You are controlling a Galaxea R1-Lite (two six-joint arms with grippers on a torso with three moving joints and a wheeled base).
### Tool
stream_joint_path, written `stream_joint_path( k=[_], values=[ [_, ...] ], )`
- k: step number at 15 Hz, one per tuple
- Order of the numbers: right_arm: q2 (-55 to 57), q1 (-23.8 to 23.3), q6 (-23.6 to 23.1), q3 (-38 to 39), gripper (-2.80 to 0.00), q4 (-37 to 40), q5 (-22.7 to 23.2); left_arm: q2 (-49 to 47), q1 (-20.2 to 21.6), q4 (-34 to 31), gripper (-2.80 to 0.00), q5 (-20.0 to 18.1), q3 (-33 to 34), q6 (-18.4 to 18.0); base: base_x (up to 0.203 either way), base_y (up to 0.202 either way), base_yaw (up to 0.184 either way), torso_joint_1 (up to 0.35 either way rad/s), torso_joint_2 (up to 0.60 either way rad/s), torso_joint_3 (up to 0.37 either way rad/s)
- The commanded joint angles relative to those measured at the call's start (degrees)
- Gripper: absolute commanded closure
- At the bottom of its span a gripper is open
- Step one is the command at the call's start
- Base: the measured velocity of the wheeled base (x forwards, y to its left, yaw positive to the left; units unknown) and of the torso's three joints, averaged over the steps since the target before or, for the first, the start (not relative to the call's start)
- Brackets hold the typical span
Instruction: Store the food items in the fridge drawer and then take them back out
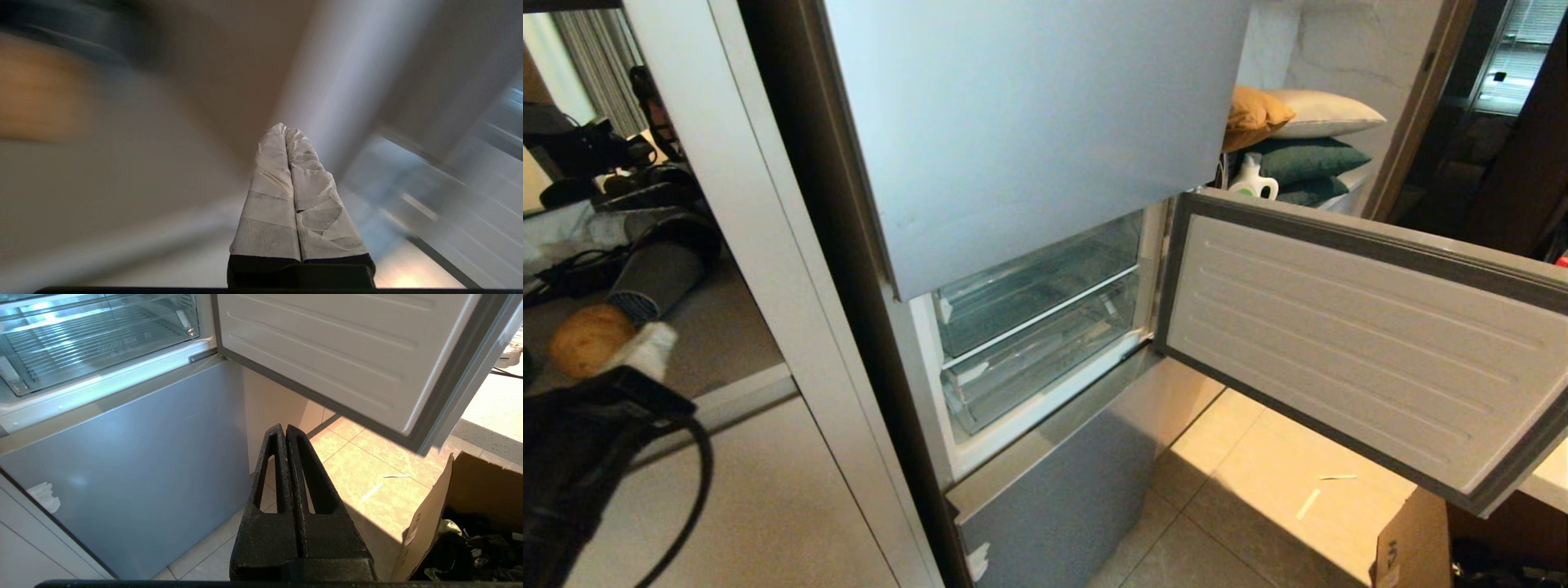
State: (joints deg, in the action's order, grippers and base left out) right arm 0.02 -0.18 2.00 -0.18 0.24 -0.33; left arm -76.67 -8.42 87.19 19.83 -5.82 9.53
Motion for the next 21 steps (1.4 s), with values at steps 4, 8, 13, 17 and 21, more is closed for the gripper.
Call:
stream_joint_path(
  k=[4, 8, 13, 17, 21],
  values=[
    [0.1, 0.0, 0.0, 0.0, 0.00, 0.0, 0.1, 18.5, 27.8, -2.3, 0.00, -4.9, 5.7, -5.2, 0.000, 0.000, 0.000, 0.000, 0.00, 0.000],
    [0.1, 0.0, 0.0, 0.0, 0.00, 0.0, 0.0, 28.8, 29.6, -27.0, 0.00, -27.7, 6.2, -7.9, 0.000, 0.000, 0.000, 0.000, 0.00, 0.000],
    [0.1, 0.0, 0.0, 0.0, 0.00, 0.0, 0.1, 43.2, 29.4, -73.2, 0.00, -40.5, 2.4, -11.8, 0.000, 0.000, 0.000, 0.000, 0.00, 0.000],
    [0.1, 0.0, 0.0, 0.0, 0.00, 0.0, 0.0, 49.5, 29.5, -88.8, 0.00, -22.6, 2.1, -18.4, 0.000, 0.000, 0.000, 0.000, 0.00, 0.000],
    [0.0, 0.0, -0.3, -0.5, 0.00, 0.4, -0.1, 47.6, 30.4, -90.2, 0.00, -15.1, 2.9, -20.9, 0.000, 0.000, 0.000, 0.000, 0.00, 0.000]
  ],
)
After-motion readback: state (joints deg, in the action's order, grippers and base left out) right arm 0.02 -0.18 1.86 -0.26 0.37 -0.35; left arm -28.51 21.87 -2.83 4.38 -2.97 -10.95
